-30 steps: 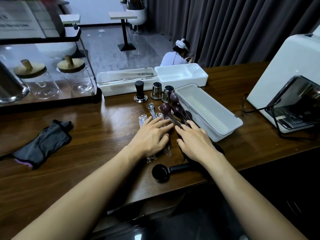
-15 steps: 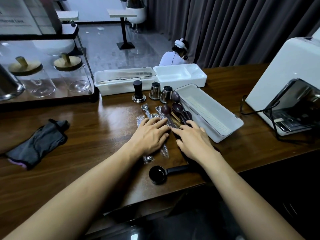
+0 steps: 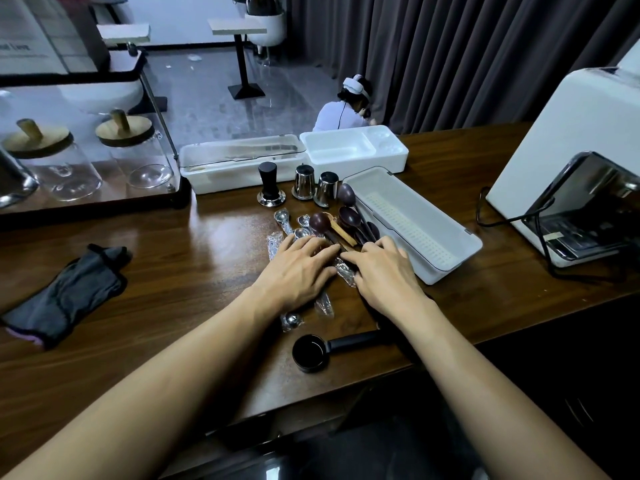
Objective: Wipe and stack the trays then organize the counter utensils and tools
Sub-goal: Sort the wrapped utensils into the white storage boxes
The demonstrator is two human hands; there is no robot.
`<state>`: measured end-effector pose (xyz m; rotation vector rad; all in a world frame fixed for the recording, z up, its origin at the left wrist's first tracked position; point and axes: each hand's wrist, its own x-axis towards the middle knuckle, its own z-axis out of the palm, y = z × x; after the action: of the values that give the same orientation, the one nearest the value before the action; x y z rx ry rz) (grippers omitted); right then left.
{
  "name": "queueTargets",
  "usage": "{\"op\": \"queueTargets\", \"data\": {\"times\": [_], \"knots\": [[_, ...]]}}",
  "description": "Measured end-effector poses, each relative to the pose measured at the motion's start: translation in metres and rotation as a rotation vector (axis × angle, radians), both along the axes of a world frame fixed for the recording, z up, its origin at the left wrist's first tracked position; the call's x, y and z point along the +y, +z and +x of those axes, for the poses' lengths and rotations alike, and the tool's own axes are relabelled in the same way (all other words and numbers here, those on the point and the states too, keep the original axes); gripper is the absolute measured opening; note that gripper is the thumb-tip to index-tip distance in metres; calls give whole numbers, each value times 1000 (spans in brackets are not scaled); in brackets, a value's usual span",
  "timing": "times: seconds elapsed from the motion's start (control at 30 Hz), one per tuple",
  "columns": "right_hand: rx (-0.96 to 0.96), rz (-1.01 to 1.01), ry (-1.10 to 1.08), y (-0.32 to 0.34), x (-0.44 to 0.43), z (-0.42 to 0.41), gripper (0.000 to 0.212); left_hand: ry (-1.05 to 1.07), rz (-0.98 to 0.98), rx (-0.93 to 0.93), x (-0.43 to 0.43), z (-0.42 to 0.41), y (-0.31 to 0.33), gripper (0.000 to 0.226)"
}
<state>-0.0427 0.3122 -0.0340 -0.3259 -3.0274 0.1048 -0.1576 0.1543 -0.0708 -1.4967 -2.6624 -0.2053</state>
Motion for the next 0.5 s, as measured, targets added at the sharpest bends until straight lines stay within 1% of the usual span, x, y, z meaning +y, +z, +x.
{"op": "queueTargets", "data": {"times": [0.13, 0.5], "knots": [[-15, 9, 2, 0, 1, -4, 47, 7, 11, -46, -16, -5, 1, 70], [-46, 41, -1, -3, -1, -19, 48, 64, 125, -102, -83, -13, -2, 58]]}}
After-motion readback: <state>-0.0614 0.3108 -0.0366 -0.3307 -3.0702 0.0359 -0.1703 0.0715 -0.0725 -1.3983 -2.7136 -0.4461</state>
